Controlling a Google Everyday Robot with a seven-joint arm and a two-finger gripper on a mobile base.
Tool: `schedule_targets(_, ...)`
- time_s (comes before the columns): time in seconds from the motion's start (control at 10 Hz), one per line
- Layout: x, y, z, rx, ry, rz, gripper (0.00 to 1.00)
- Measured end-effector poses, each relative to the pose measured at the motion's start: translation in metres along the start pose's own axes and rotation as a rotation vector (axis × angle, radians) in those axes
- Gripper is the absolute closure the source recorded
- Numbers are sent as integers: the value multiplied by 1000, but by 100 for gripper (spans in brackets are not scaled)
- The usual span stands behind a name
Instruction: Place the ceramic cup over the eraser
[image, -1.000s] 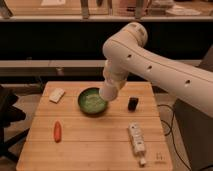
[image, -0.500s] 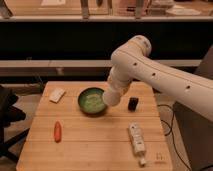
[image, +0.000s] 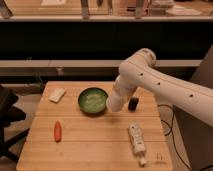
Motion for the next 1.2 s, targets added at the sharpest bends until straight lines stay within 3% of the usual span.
schedule_targets(0.2, 2, -3, -5, -5, 14, -4, 100)
schedule_targets(0.6, 34, -13, -44, -14, 124, 24, 100)
schedule_targets(0.9, 79, 11, -54, -49, 199, 108, 100)
schedule_targets(1.2, 99, 27, -52, -82, 225, 180, 99)
